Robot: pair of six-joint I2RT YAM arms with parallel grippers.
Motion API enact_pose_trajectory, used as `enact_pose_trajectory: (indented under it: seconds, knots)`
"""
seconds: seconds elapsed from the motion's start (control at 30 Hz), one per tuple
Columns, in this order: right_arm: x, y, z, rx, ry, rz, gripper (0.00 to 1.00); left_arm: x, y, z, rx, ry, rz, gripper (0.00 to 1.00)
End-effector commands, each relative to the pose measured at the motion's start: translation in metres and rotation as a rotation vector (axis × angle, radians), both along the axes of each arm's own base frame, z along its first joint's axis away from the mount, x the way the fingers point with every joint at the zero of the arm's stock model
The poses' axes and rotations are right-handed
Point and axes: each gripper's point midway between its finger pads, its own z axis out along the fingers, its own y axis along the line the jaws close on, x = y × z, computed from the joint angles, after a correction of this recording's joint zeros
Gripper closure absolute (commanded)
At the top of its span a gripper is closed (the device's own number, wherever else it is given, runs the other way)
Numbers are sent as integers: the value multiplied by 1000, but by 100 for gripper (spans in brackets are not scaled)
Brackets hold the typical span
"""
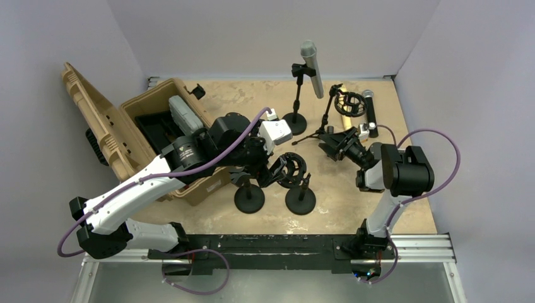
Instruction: Remove the microphone from the stand
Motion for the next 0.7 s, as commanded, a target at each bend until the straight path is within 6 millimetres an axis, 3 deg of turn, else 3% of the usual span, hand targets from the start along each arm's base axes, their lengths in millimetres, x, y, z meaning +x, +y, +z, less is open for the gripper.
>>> enact_pose_trajectory:
  seconds: [0.0,0.1,0.33,0.67]
  knots:
    - [8,-10,65,38,-313,-39,32,-2,-3,8,-18,-33,-24,16]
    - [17,-16,74,30,-338,-57,33,-1,-3,8,-16,-34,-22,16]
    - [55,-32,73,-36,-292,-128,33,-4,-2,11,-27,-37,-29,16]
    - [67,-34,65,-51,-267,-140,40,-4,-2,11,-26,-38,-29,16]
